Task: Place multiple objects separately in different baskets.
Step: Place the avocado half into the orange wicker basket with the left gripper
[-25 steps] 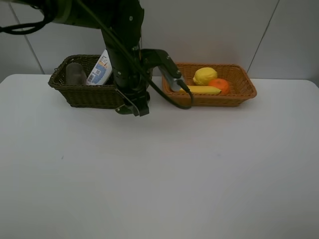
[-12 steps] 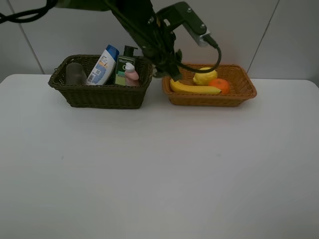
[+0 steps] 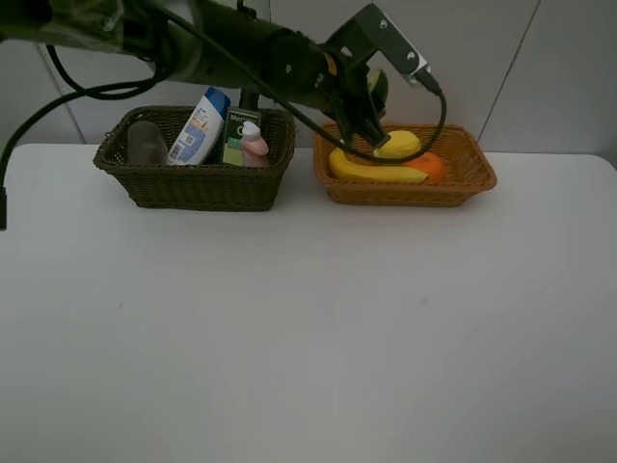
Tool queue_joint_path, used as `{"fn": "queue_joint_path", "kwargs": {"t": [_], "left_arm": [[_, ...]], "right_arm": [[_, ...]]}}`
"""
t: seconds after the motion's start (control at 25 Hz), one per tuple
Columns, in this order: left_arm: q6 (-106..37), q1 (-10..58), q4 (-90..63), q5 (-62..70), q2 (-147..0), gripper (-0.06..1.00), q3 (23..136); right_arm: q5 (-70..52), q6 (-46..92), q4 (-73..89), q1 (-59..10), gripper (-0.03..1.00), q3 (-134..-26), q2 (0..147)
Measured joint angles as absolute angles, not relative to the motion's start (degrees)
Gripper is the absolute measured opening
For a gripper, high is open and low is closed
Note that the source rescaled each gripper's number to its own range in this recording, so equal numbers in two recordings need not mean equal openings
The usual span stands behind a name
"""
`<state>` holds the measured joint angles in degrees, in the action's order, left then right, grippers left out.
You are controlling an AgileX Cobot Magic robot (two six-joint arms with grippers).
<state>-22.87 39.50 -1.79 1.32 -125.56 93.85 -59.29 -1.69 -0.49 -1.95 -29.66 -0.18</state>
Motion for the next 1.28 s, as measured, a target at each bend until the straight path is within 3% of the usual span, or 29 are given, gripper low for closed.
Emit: {"fn": "queue_joint_path", "kwargs": {"t": [0.48,1.28], "left_arm": [[-22.87,39.5,-1.79,-17.88,-135.08,0.61,93.85],[-22.8,37.64,-2.19,-24.21,-139.48,0.61,94.06]], "right_arm": [[-59.29,-1.69,-0.49,-1.95,1.0,-29.66,-0.18],[-59.29,-1.69,-0.49,-1.95,1.0,-29.66,-0.18]]}}
